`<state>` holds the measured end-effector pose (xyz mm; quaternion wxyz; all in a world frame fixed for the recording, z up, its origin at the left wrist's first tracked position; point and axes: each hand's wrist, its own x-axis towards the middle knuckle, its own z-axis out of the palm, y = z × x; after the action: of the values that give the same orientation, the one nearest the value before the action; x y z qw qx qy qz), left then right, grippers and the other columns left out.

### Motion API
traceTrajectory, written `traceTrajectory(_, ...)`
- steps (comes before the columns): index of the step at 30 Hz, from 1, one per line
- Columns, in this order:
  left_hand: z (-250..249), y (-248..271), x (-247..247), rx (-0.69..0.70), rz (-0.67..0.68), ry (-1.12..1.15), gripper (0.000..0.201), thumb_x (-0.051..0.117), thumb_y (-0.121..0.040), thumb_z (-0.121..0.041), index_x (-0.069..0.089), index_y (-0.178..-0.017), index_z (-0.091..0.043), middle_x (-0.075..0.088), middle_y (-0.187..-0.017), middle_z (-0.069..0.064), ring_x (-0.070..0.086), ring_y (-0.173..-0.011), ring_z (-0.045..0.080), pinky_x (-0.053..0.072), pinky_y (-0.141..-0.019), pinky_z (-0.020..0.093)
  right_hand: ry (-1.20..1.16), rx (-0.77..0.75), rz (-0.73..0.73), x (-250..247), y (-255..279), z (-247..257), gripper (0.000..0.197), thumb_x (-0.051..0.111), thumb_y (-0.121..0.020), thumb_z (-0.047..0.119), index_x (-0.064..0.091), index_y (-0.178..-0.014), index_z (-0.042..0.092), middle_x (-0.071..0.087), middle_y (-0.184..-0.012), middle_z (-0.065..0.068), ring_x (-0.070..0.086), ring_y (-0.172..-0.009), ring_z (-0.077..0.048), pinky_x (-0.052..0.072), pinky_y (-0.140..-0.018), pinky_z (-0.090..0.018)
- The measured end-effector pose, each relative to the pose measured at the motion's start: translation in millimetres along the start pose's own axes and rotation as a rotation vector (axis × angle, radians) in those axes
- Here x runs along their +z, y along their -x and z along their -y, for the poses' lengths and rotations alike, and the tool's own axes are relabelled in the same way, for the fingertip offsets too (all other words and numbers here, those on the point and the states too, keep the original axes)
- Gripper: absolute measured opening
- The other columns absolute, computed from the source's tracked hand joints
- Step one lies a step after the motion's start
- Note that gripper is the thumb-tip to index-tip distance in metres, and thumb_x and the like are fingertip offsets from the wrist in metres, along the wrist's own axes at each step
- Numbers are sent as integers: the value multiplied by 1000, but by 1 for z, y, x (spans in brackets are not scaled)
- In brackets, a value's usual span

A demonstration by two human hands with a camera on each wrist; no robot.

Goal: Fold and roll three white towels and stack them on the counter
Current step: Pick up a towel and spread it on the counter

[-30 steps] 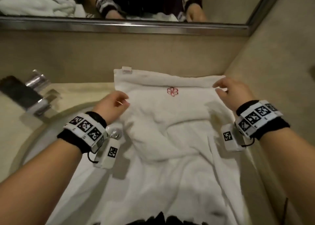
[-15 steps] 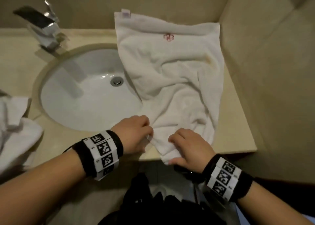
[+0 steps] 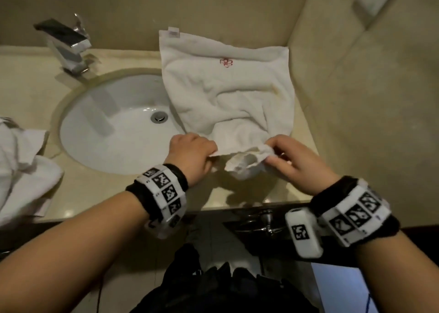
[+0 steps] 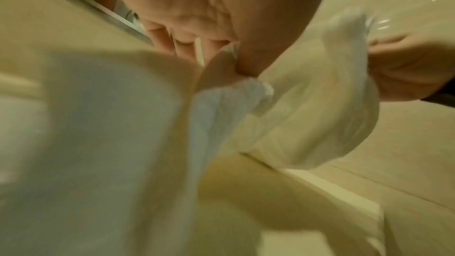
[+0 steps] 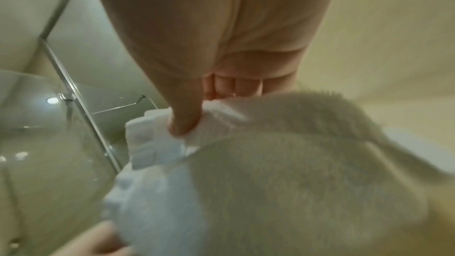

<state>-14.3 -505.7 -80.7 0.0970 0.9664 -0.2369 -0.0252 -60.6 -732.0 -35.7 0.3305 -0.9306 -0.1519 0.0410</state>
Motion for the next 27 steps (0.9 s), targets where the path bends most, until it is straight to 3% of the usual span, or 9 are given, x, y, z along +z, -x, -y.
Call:
traceTrajectory(3, -6, -3, -28, 76, -108, 55, 16, 47, -87, -25, 58, -94, -16, 65, -95, 5, 54, -100, 28, 25, -77, 34, 47, 150, -105, -27, 13, -7, 22, 55, -84, 41, 53, -96, 22, 54, -93, 3, 53, -83, -14, 47, -80, -36)
traceTrajectory(5, -24, -6, -46, 117, -75, 208, 15, 45, -91, -22, 54, -95, -11, 63, -93, 12, 56, -89, 31, 25, -66, 31, 44, 155, -183, -24, 19, 3, 53, 52, -71, 64, 49, -109, 26, 52, -104, 7, 52, -91, -10, 46, -84, -29)
traceTrajectory(7, -43, -11, -58, 120, -18, 358, 19, 44, -92, -22, 53, -103, -9, 63, -99, 14, 57, -90, 29, 26, -63, 31, 71, 90, -161, -5, 16, 21, 70, 56, -65, 67, 44, -120, 26, 49, -108, 11, 51, -95, -8, 43, -82, -26)
traceTrajectory(12, -53, -2, -63, 125, 80, 343, 25, 55, -87, -31, 53, -107, -17, 55, -80, -5, 51, -78, 23, 26, -60, 26, 160, 246, -141, 14, 4, 19, 28, 51, -80, 13, 53, -107, 17, 62, -104, -8, 57, -95, -29, 37, -68, -29)
traceTrajectory(15, -29, 11, -44, 68, 354, 10, 31, 54, -88, -35, 51, -115, -20, 58, -111, 3, 55, -100, 26, 39, -77, 27, -55, 195, -221, -3, 15, 8, 22, 49, -80, 8, 55, -98, 19, 62, -89, 0, 57, -81, -19, 37, -61, -21)
traceTrajectory(17, -11, 20, -33, 29, 351, -30, 24, 46, -93, -28, 57, -111, -17, 57, -117, 7, 54, -106, 26, 40, -87, 30, -177, 157, -263, -9, 22, 2, 27, 50, -79, 8, 49, -97, 27, 59, -79, 6, 55, -70, -9, 37, -54, -10)
traceTrajectory(20, 13, 34, -31, -128, 169, 503, 16, 42, -94, -8, 58, -98, -10, 62, -93, 12, 58, -86, 16, 38, -80, 24, -34, 197, -163, -2, 31, -12, 26, 61, -79, 18, 49, -99, 27, 58, -75, 4, 55, -66, -11, 39, -56, -17)
traceTrajectory(23, 31, 51, -48, -200, 165, 1001, 24, 36, -95, 0, 52, -84, -13, 47, -62, 6, 56, -55, 7, 48, -66, 18, 359, 318, 104, 17, 40, -31, 21, 60, -78, 24, 55, -98, 19, 60, -94, -5, 58, -85, -24, 43, -68, -30)
traceTrajectory(27, 49, 71, -62, -264, 242, 951, 25, 43, -90, 7, 58, -89, -13, 57, -87, 2, 55, -74, -8, 41, -72, 3, 354, 499, 126, 32, 53, -52, 18, 58, -79, 19, 56, -96, 13, 57, -102, -12, 57, -91, -30, 44, -75, -32)
